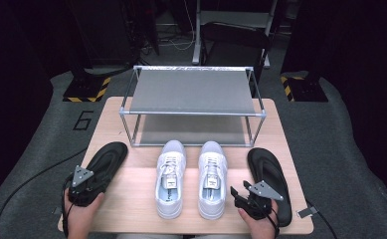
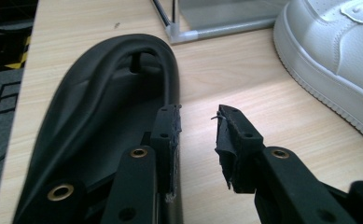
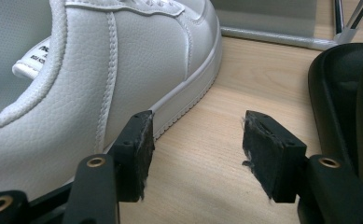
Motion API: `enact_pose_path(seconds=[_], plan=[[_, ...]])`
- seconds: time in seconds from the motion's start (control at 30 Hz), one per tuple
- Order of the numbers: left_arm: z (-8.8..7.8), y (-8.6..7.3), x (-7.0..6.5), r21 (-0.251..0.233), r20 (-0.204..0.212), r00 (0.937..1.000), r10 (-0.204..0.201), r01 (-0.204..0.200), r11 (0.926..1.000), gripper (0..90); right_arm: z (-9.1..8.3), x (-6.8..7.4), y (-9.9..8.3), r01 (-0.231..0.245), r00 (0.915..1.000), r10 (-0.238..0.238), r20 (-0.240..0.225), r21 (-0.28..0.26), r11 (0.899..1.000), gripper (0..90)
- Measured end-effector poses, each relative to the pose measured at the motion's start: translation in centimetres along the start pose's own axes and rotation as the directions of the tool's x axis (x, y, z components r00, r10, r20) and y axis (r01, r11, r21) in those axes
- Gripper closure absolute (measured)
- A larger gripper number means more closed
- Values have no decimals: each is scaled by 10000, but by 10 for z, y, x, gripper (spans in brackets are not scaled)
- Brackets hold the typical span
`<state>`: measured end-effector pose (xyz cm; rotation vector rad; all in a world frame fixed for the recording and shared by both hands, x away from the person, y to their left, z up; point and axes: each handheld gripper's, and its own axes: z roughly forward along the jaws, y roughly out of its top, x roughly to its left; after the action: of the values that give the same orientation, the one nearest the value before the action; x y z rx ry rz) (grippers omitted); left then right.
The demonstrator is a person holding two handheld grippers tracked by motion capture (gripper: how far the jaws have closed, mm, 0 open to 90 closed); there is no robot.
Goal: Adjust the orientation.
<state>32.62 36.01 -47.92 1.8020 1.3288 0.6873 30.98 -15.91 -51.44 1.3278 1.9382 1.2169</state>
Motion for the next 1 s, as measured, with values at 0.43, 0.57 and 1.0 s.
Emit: enact_pose_path(seconds=[0.43, 0.57, 1.0], plan=[[-1, -6, 14, -55, -147, 9992, -379, 378, 9993, 738, 0, -2, 0, -87, 10000, 87, 13, -63, 9999, 429], [0, -12, 15, 81, -150, 9983, -561, 562, 9984, 738, 0, -2, 0, -133, 9999, 134, 20, -71, 9999, 428], [8, -20, 18, 421, -137, 9973, -723, 729, 9965, 721, 0, -3, 0, -207, 9998, 206, -43, -64, 9998, 428]])
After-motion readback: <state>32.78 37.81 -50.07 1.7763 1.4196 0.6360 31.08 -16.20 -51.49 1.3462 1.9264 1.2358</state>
